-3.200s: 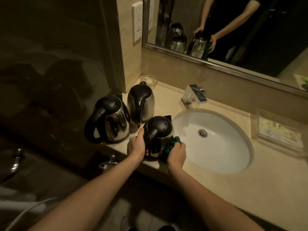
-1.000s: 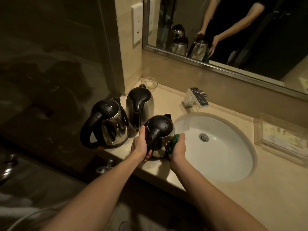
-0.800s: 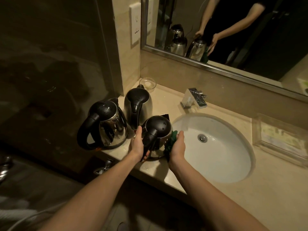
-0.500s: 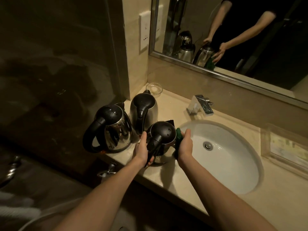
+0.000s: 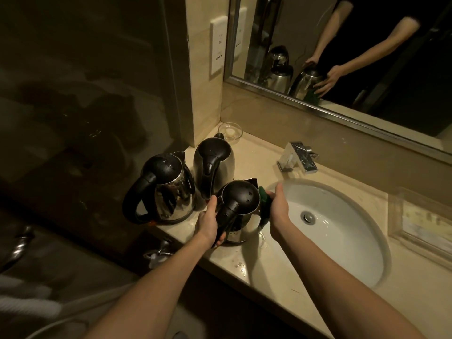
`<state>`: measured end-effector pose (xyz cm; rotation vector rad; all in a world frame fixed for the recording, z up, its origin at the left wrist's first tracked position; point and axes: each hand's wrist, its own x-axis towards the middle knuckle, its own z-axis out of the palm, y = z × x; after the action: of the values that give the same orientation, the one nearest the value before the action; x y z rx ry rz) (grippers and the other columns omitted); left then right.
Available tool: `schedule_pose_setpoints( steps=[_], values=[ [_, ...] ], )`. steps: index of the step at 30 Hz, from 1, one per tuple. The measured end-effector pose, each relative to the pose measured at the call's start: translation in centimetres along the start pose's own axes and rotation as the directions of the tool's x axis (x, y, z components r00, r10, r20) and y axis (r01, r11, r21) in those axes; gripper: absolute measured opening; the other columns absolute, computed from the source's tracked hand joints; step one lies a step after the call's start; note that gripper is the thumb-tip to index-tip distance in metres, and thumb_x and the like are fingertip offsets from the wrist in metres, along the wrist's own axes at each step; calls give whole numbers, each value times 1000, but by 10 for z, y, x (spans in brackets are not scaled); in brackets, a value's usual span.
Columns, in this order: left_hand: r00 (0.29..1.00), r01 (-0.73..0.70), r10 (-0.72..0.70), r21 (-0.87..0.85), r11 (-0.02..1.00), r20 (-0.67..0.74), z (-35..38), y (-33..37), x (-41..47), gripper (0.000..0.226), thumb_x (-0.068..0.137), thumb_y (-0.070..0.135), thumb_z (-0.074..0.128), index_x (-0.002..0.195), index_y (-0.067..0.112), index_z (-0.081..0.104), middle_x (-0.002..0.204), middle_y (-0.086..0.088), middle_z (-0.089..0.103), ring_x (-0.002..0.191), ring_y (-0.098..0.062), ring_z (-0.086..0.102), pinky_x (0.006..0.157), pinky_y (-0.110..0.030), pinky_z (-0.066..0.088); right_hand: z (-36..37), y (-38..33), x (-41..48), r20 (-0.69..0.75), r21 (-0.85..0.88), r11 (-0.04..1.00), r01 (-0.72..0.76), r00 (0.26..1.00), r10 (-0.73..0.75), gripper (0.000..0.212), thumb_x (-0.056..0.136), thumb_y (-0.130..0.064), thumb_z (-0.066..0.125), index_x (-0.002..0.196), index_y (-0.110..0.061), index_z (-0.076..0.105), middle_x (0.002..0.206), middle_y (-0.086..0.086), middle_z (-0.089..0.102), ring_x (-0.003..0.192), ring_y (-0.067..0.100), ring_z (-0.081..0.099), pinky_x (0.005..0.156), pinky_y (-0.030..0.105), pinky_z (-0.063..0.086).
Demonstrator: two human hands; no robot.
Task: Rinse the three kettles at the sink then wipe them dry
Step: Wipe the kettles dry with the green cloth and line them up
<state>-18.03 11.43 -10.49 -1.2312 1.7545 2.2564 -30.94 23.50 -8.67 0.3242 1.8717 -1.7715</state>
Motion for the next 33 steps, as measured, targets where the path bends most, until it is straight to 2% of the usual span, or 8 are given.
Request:
schedule_pose_setpoints(
  steps=[7,14,18,22,24,26,30,33],
  values=[
    [1000,7,-7,-13,1000,-22,1,2,-1,73,98,69,27,74,8,57,45,-4,48,37,-18,43,42,-25,33,4,9,-3,-31,-98,992,76,996,-79,59,102,-51,18,83,-12,58,77,5,57,70,14,54,65,27,40],
    [1000,19,-20,-40,999,-13,0,3,-1,72,98,69,27,76,8,58,46,-3,49,37,-17,44,42,-24,34,-7,43,-17,-29,24,996,-80,996,81,66,97,-61,25,126,-13,60,117,11,64,115,26,57,108,47,39],
    [1000,26,-26,-79,997,-4,-2,2,-1,73,100,66,25,70,8,57,46,-5,49,38,-18,45,43,-25,36,-1,42,-39,-18,16,1000,-8,1000,9,46,101,-53,26,94,-24,60,100,2,61,101,18,57,101,36,39],
    [997,30,-37,-108,994,-68,1,0,0,72,101,64,29,72,6,60,47,-7,52,39,-19,48,44,-26,39,18,45,-62,-58,-105,979,172,982,-179,28,88,-55,33,85,-37,55,128,4,49,117,21,49,106,46,36],
    [990,50,-69,-150,987,-120,3,-2,2,71,99,65,34,88,2,66,51,-8,55,40,-19,50,41,-25,40,23,50,-70,-27,-242,926,290,952,-306,38,90,-54,29,111,-37,55,146,2,36,139,22,29,114,47,27],
    [979,75,-104,-165,983,-176,4,-3,4,69,97,64,38,106,1,66,60,-10,60,43,-20,54,41,-25,42,26,59,-76,30,-443,806,394,904,-425,69,93,-55,16,146,-16,36,158,5,19,147,19,11,120,39,12],
    [952,48,-91,-149,988,-293,8,7,-4,41,101,40,48,102,4,68,86,-15,68,65,-26,62,53,-28,46,43,62,-85,45,-692,598,404,851,-522,76,94,-57,4,153,-12,20,162,7,4,149,21,-6,121,33,-5],
    [958,1,-39,-134,991,-284,5,7,-1,25,101,21,51,81,15,65,83,-6,65,74,-22,61,57,-27,44,62,46,-99,55,-738,555,384,854,-518,62,100,-52,16,154,-23,22,162,-5,-3,147,18,-17,120,39,6]
  ],
)
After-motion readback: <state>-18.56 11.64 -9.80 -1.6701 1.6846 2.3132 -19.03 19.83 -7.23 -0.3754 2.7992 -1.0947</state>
